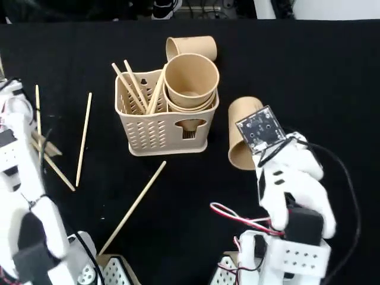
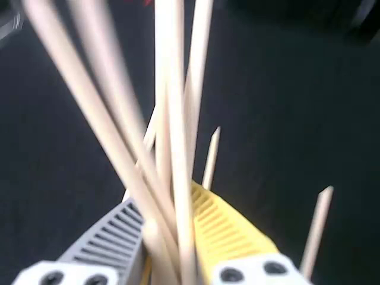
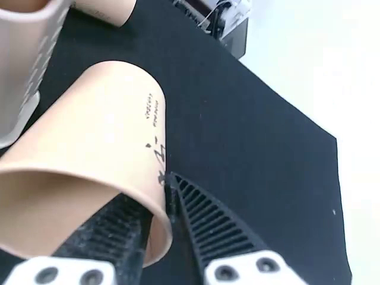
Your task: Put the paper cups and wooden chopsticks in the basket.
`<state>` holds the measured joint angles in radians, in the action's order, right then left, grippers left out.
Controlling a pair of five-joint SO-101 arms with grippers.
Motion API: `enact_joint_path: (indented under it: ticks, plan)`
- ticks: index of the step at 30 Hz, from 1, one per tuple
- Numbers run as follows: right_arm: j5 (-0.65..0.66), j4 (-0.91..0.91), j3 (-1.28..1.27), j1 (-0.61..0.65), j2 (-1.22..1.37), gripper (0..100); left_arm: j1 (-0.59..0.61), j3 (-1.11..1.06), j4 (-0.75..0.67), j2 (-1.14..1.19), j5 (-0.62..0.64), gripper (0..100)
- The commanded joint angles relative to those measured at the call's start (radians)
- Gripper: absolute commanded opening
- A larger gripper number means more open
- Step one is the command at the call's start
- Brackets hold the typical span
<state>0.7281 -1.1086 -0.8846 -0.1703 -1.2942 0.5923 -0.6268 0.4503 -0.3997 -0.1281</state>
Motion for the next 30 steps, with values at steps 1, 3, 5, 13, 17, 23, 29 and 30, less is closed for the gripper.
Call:
enact_joint_path:
  ticks: [1,3,5,13,17,23,29,30]
  plan:
    - [-0.025,-0.086,0.168,-0.037,0.062,1.1,-0.090,0.004,-0.037,-0.137,0.095,3]
    - [-0.043,-0.094,0.229,-0.077,0.117,1.1,-0.120,0.051,-0.032,-0.153,0.138,3]
    - [-0.044,-0.097,0.275,-0.104,0.173,1.1,-0.147,0.093,-0.034,-0.157,0.192,3]
    - [-0.048,-0.098,0.346,-0.107,0.248,1.1,-0.219,0.248,-0.029,-0.169,0.308,3]
    - [-0.049,-0.098,0.355,-0.106,0.252,1.1,-0.229,0.306,-0.029,-0.170,0.327,3]
    - [-0.084,-0.101,0.403,-0.104,0.254,1.1,-0.282,0.369,-0.026,-0.212,0.399,3]
    - [-0.092,-0.275,0.610,-0.058,0.340,1.1,-0.472,0.320,-0.034,-0.468,0.405,3]
    - [-0.101,-0.313,0.670,-0.049,0.377,1.1,-0.510,0.306,-0.034,-0.511,0.405,3]
